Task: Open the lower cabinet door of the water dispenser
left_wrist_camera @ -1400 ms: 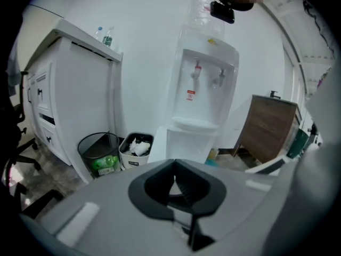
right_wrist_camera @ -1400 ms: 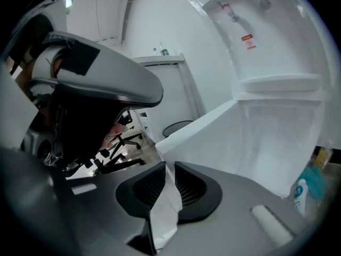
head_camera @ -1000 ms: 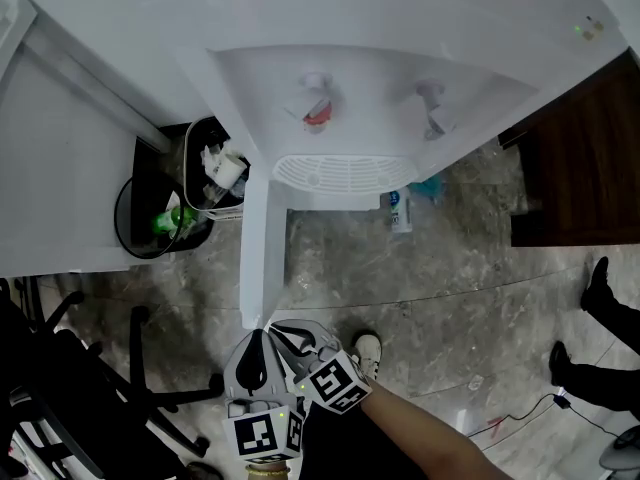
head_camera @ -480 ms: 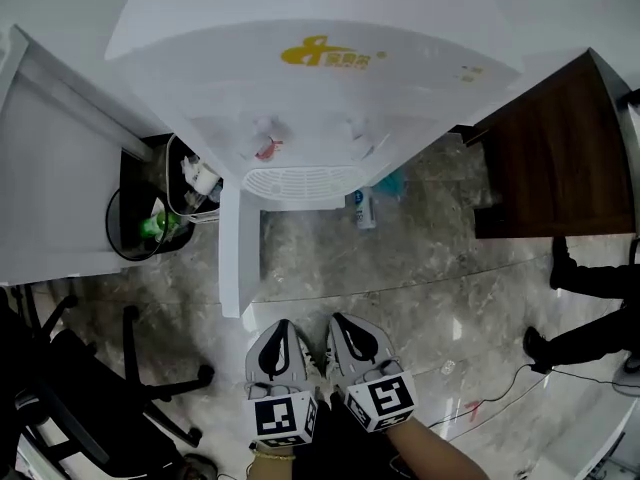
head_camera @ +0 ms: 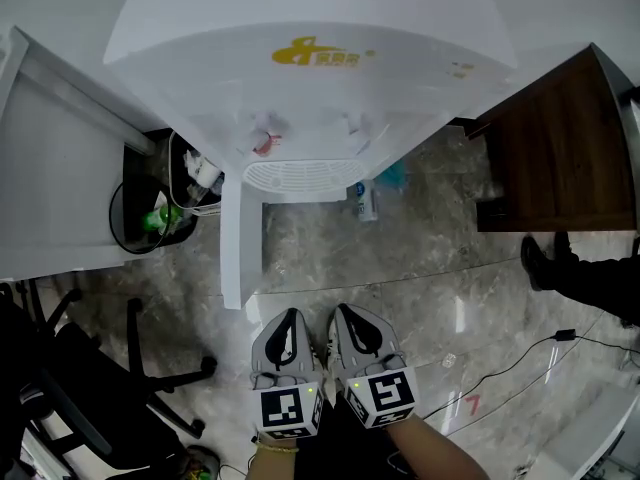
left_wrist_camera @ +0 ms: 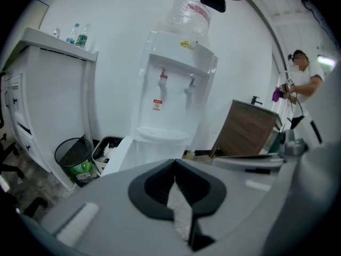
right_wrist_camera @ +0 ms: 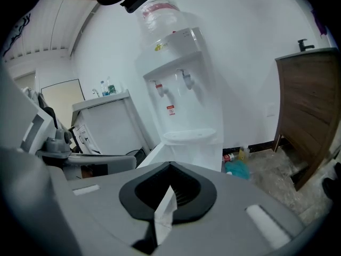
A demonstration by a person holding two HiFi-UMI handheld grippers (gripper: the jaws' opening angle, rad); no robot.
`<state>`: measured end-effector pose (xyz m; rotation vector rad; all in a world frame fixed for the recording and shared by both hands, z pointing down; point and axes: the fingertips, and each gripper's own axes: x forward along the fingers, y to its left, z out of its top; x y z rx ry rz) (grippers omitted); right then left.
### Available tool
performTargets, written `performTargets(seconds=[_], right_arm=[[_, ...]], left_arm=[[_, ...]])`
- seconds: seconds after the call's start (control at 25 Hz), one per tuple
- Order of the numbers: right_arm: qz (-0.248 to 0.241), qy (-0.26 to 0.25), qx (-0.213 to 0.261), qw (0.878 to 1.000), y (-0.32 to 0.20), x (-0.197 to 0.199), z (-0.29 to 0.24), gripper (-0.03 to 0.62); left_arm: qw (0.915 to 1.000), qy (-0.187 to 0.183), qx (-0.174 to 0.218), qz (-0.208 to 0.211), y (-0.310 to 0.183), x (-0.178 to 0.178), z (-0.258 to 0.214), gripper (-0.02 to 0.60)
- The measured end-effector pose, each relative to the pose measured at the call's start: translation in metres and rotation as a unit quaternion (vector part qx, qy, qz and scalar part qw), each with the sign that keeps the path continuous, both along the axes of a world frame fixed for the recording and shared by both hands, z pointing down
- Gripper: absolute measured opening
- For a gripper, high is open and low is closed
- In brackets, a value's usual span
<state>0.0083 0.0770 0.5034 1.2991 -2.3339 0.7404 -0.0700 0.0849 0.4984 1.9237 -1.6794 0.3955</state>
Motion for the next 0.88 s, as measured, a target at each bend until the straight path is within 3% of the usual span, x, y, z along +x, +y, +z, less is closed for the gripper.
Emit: performTargets(seconds=[0.88], right_arm=[[0.005,-0.002,0.000,1.000,-0.0066,-0.0002,-0.0043,-0.003]], left_arm=[[1.0000,-0.003,0.001,0.003,-0.0084,0.0028,-0.0056,0.008]])
